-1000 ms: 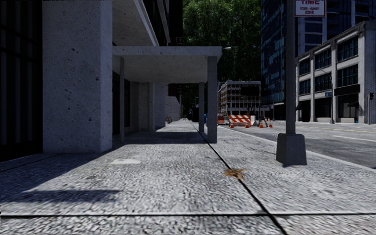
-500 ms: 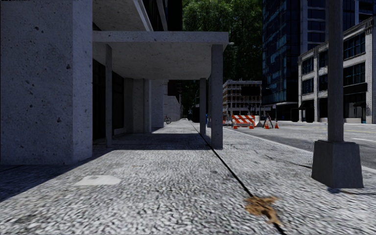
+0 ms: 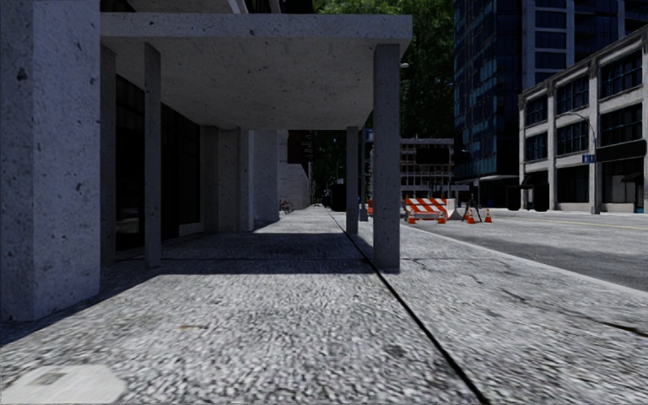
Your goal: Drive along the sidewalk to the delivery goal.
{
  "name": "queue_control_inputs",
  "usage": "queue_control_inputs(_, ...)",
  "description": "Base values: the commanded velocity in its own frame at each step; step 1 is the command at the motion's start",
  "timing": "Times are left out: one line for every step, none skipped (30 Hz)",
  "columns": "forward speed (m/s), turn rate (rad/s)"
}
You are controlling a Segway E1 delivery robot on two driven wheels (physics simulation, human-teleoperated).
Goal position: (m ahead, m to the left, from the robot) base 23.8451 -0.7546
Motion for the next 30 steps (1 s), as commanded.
queue_control_inputs(2.00, 0.00)
queue_control_inputs(2.00, 0.00)
queue_control_inputs(2.00, 0.00)
queue_control_inputs(2.00, 0.00)
queue_control_inputs(2.00, 0.00)
queue_control_inputs(2.00, 0.00)
queue_control_inputs(2.00, 0.00)
queue_control_inputs(2.00, 0.00)
queue_control_inputs(2.00, 0.00)
queue_control_inputs(2.00, 0.00)
queue_control_inputs(2.00, 0.00)
queue_control_inputs(2.00, 0.00)
queue_control_inputs(2.00, 0.00)
queue_control_inputs(2.00, 0.00)
queue_control_inputs(2.00, 0.01)
queue_control_inputs(2.00, 0.07)
queue_control_inputs(2.00, 0.09)
queue_control_inputs(2.00, 0.09)
queue_control_inputs(2.00, 0.13)
queue_control_inputs(2.00, 0.20)
queue_control_inputs(2.00, 0.21)
queue_control_inputs(2.00, 0.00)
queue_control_inputs(2.00, 0.00)
queue_control_inputs(2.00, 0.00)
queue_control_inputs(2.00, 0.00)
queue_control_inputs(2.00, 0.00)
queue_control_inputs(2.00, 0.00)
queue_control_inputs(2.00, 0.00)
queue_control_inputs(2.00, 0.00)
queue_control_inputs(2.00, 0.00)
